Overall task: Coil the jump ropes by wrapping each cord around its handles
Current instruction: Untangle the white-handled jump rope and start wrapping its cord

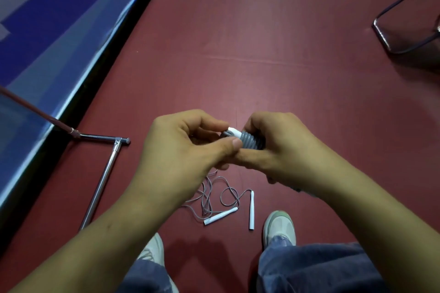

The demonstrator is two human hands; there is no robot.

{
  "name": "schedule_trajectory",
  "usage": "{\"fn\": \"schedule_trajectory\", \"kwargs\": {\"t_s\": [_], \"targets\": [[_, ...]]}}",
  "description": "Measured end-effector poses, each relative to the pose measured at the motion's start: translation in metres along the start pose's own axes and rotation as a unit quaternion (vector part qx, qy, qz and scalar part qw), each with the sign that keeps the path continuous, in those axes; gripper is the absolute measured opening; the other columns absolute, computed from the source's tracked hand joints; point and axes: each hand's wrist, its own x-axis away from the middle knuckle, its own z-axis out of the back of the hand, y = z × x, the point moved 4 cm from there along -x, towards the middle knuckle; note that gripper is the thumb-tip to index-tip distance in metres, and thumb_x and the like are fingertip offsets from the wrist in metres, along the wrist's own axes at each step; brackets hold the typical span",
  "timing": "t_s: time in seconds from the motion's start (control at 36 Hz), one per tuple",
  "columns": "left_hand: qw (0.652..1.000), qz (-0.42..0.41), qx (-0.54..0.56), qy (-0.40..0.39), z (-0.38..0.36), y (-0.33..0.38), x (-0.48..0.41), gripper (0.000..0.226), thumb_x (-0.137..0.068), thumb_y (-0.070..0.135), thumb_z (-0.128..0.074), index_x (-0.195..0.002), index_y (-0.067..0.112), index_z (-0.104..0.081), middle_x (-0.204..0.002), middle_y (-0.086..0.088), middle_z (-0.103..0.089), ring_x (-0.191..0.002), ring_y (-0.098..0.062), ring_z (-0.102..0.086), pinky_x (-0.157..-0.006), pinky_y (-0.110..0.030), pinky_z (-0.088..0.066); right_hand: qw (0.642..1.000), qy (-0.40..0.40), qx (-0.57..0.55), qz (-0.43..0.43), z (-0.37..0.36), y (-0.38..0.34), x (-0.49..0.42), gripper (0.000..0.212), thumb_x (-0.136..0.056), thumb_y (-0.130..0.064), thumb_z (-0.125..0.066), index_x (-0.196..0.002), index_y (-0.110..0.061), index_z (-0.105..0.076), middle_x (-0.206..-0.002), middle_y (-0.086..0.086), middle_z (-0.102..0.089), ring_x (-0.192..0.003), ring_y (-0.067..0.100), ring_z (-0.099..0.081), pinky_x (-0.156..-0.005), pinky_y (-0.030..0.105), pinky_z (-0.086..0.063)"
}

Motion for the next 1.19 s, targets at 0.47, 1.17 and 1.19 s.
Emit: {"fn": "schedule_trajectory", "kwargs": {"t_s": [0.47, 1.17, 1.19], "targets": [[0.999, -0.007, -0.046, -0.001, 0.001, 0.002, -0.006, 0.017, -0.086, -0.009, -0.067, -0.080, 0.007, -0.071, -0.065, -0.007, -0.072, -0.056, -0.018, -0.071, -0.055, -0.020, -0.054, 0.998, 0.051, 0.020, 0.010, -0.008, 0.000, -0.004, 0.042, -0.075, -0.057, -0.077, -0.083, -0.023, -0.052, -0.068, 0.001, -0.063, -0.057, 0.025, -0.062, -0.054, 0.048, -0.055], [0.976, -0.189, -0.105, 0.038, 0.008, 0.019, 0.000, 0.009, -0.099, 0.006, -0.059, -0.093, 0.013, -0.060, -0.076, 0.005, -0.071, -0.068, -0.012, -0.069, -0.060, -0.016, -0.050, 0.975, 0.038, -0.214, 0.035, -0.002, -0.007, -0.001, 0.038, -0.077, -0.026, -0.087, -0.095, -0.005, -0.061, -0.071, 0.010, -0.070, -0.042, 0.020, -0.057, -0.040, 0.031, -0.045], [0.974, -0.194, -0.110, 0.042, 0.007, 0.019, 0.001, 0.009, -0.099, 0.004, -0.058, -0.094, 0.012, -0.058, -0.076, 0.007, -0.070, -0.069, -0.008, -0.069, -0.060, -0.011, -0.047, 0.973, 0.039, -0.225, 0.032, -0.001, -0.008, 0.000, 0.036, -0.077, -0.024, -0.087, -0.095, -0.005, -0.062, -0.071, 0.011, -0.070, -0.042, 0.018, -0.056, -0.040, 0.029, -0.044]]}}
